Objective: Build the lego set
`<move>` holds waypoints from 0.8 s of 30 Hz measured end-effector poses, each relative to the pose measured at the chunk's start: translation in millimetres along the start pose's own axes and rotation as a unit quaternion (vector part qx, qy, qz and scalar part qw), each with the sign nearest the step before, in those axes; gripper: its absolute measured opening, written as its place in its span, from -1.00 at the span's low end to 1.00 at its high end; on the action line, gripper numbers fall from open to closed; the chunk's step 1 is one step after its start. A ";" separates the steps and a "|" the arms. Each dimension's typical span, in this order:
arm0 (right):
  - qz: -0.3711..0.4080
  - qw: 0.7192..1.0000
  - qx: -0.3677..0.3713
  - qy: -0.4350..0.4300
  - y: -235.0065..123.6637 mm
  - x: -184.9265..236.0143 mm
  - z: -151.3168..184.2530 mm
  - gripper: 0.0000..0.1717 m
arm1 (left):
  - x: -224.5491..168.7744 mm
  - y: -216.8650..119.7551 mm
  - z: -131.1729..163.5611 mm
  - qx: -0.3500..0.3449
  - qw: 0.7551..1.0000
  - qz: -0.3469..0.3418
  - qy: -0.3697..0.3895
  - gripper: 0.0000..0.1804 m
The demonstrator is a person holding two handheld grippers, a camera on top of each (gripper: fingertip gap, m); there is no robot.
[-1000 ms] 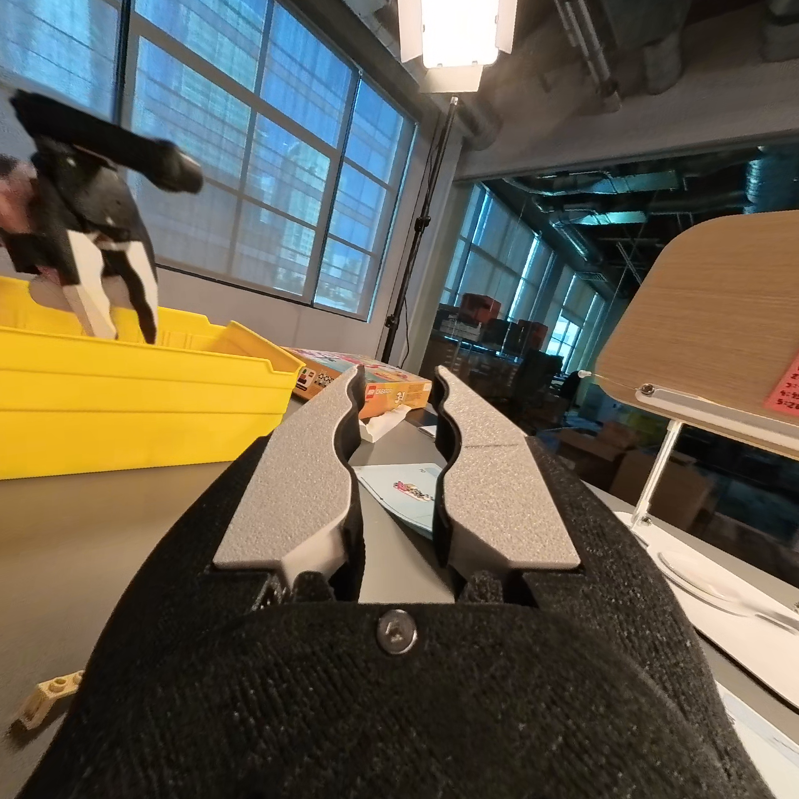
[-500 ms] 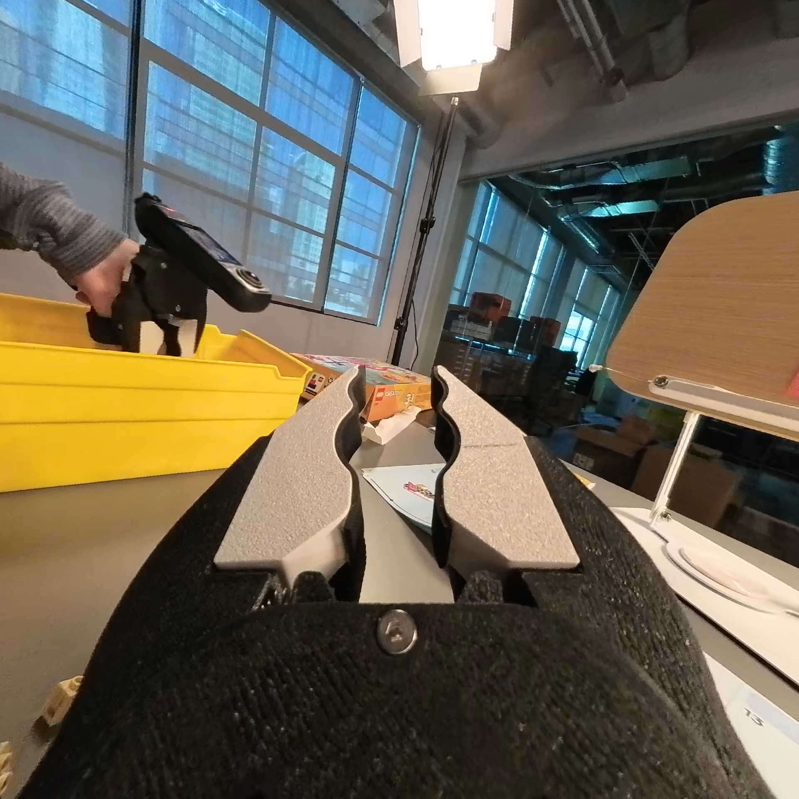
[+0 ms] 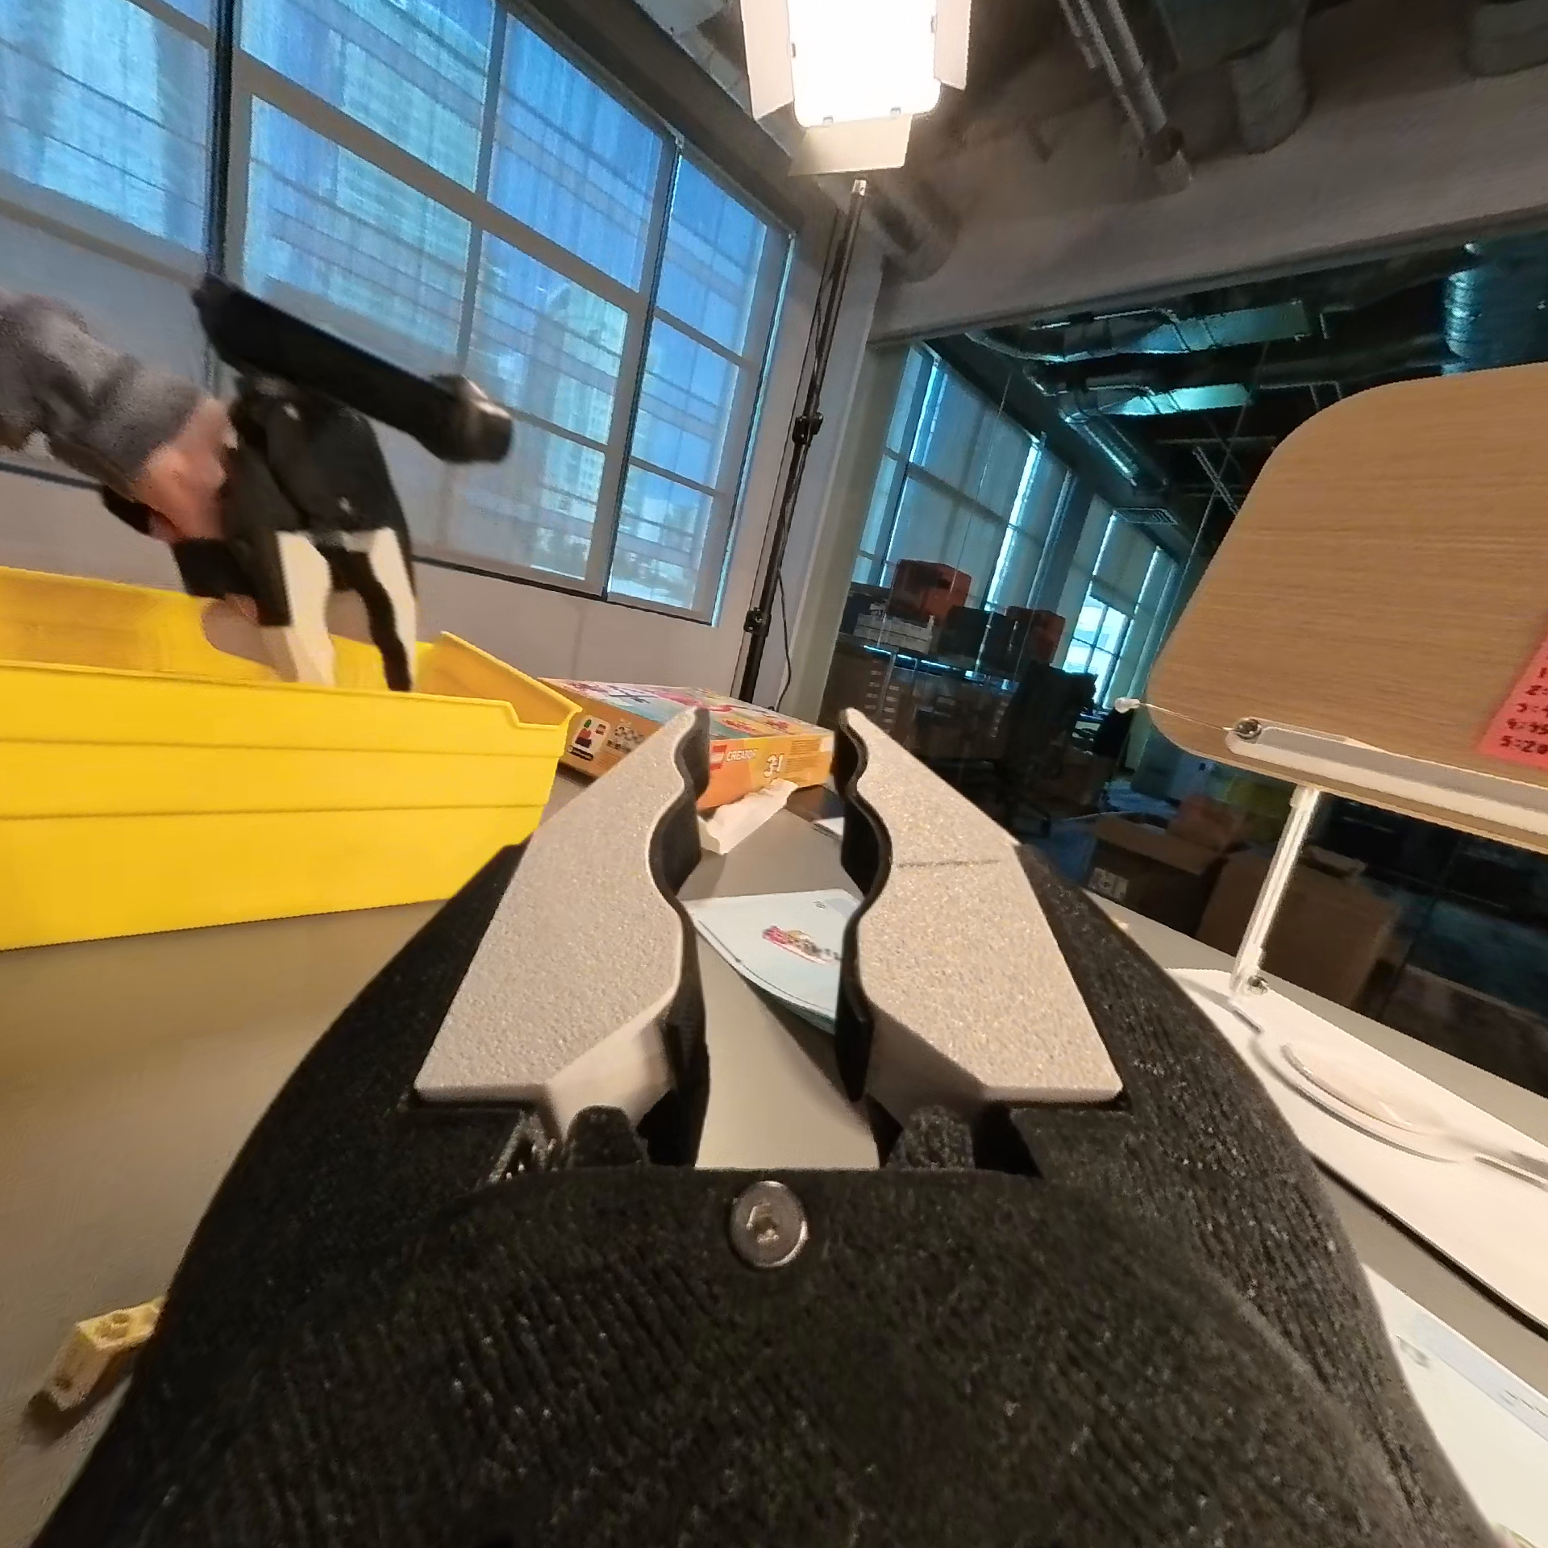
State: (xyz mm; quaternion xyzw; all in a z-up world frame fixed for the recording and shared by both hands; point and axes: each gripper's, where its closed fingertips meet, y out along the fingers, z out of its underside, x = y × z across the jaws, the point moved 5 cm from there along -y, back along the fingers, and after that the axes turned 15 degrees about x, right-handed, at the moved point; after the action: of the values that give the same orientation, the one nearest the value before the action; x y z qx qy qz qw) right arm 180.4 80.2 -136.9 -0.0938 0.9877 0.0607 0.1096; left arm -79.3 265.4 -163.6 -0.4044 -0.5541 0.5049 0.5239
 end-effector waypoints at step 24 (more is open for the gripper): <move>0.058 0.998 0.029 -0.018 0.7 -20.5 8.3 -0.68 | -28.1 36.2 7.2 -0.077 0.996 0.014 0.052 -0.81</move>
State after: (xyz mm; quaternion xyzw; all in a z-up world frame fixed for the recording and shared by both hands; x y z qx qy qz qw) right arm 201.6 85.5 -140.2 -0.0317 0.9907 0.0395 0.1261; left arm -85.9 242.8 -203.6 -0.4767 -0.5578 0.4463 0.5123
